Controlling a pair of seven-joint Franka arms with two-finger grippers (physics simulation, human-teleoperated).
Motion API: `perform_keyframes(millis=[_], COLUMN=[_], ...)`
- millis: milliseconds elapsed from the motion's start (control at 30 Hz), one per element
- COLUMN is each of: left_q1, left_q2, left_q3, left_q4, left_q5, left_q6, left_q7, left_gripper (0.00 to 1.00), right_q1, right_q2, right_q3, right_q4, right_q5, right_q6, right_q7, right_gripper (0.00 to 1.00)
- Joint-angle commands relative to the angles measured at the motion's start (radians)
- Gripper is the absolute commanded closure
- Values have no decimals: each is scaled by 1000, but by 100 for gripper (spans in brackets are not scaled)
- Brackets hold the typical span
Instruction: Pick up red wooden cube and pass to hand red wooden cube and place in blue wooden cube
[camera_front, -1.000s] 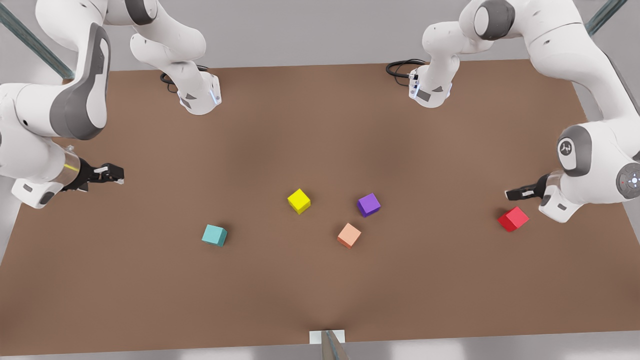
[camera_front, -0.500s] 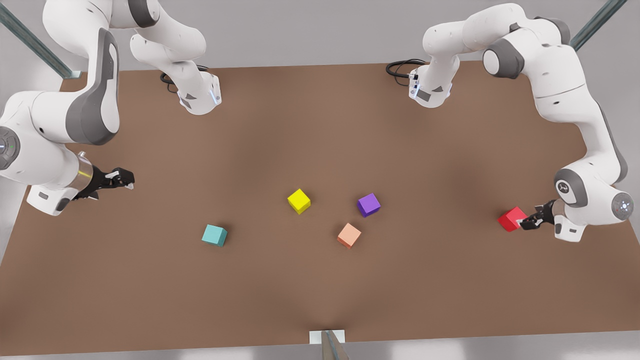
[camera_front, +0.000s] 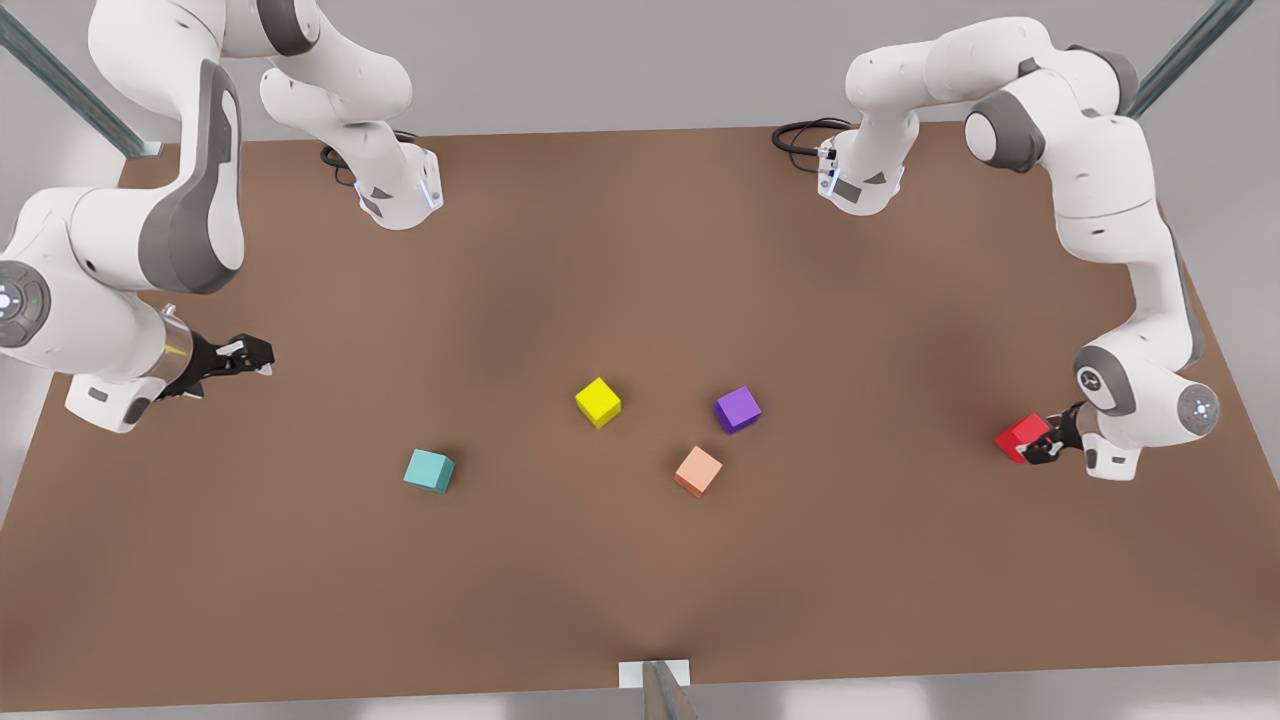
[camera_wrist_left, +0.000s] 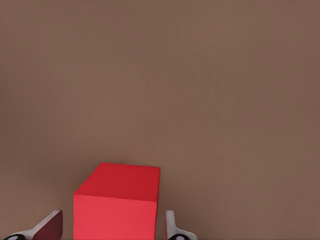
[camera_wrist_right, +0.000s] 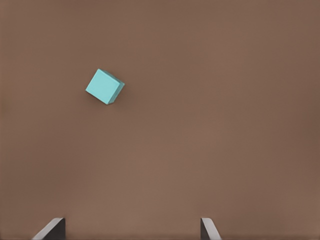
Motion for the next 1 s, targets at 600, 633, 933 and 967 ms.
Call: perform_keyframes(millis=[600, 633, 933, 967], left_q1=[6, 0, -5, -9], left_q2=[-7, -8, 181, 227], left_q3=[-133, -187, -927, -955], left_q4=[12, 79, 467, 516], left_q5=[-12, -113, -145, -144], left_q6=[35, -100, -391, -373], left_q7=[-101, -129, -185, -181], left_gripper=[39, 39, 41, 41], right_q1=[-6, -5, 74, 89], right_q2=[15, 60, 363, 406], right_q3=[0, -2, 128, 128], right_q4=[10, 17, 50, 50], right_q5=[90, 161, 819, 916], right_q6=[9, 9, 213, 380], right_q7=[-70, -237, -1231, -1423], right_gripper=[0, 0, 0, 0])
